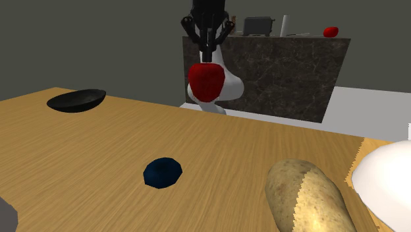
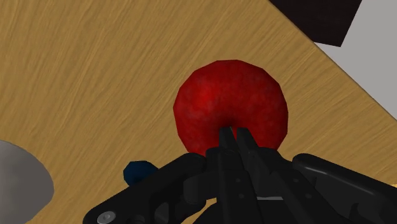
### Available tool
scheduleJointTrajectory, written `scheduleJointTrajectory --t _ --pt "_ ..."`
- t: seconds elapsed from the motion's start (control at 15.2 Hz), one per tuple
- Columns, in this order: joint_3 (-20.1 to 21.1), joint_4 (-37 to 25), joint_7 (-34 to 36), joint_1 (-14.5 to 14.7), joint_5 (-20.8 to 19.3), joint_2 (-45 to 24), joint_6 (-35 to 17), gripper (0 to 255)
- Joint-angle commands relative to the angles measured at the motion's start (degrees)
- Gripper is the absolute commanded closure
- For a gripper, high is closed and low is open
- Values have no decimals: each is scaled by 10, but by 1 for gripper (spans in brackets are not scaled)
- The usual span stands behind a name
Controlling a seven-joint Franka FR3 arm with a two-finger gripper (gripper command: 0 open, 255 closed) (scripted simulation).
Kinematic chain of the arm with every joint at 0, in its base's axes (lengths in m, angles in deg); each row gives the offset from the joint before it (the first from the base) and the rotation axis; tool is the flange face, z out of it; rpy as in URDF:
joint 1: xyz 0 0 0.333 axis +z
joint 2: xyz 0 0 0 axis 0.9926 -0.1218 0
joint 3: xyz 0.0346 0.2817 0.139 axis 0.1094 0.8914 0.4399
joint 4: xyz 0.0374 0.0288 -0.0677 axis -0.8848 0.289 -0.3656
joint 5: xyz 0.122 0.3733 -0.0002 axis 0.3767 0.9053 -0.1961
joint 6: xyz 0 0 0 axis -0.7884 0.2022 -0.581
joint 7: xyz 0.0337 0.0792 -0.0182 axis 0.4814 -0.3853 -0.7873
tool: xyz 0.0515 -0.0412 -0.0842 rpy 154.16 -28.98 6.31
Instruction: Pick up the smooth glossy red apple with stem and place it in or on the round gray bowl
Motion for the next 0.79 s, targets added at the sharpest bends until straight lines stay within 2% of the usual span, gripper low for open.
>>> scheduleJointTrajectory --t 0.0,0.33,0.73 --pt "1 -20 -1 1 1 -8 12 255" --pt "3 -62 -3 2 4 -25 37 255" --pt "-69 -88 -82 -10 -42 -11 65 255"
